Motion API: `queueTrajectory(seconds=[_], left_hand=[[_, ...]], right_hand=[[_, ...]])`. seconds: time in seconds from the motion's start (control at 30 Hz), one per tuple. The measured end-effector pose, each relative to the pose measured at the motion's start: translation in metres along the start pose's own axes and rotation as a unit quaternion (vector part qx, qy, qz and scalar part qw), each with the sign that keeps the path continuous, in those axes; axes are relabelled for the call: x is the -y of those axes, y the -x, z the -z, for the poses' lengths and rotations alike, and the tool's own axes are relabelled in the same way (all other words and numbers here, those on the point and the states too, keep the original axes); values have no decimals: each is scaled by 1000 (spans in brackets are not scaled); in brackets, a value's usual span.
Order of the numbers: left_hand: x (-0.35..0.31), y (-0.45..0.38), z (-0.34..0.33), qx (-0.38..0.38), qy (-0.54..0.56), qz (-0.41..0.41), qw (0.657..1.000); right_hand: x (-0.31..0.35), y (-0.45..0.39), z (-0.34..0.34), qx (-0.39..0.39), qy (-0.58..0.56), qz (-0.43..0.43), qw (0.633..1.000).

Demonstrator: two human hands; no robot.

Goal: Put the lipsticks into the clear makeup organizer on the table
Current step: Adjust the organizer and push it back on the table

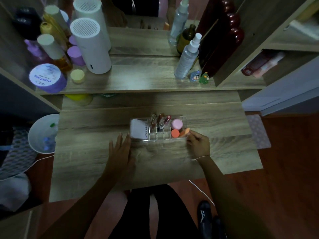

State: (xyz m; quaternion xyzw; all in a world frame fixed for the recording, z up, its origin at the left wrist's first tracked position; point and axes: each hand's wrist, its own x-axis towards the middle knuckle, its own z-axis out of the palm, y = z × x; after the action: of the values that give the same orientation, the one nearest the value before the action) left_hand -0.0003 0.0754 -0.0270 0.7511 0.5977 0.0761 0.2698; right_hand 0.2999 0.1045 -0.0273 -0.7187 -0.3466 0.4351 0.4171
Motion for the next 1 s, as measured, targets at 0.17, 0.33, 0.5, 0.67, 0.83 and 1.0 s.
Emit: queueTrajectory(seconds=[0.17,0.33,0.5,0.67,0.83,1.0], left_hand=[[-10,-10,-11,-2,7,-1,1000],[-31,-21,-25,-8,15,-15,1000],[-60,-40,-39,-12,8,-15,1000],[-95,-60,-50,-13,15,-21,1000],[-125,-80,-58,-10,19,-23,1000],[-147,-96,-67,-12,10,-21,1000]], right_hand=[[-4,-9,19,-15,13,-1,1000],[-4,-27,46,-10,17,10,1000],[-4,-45,78,-11,21,15,1000],[-4,-66,112,1,38,20,999],[-5,-85,140,1,59,22,998],[-8,-102,161,-14,68,-4,998]])
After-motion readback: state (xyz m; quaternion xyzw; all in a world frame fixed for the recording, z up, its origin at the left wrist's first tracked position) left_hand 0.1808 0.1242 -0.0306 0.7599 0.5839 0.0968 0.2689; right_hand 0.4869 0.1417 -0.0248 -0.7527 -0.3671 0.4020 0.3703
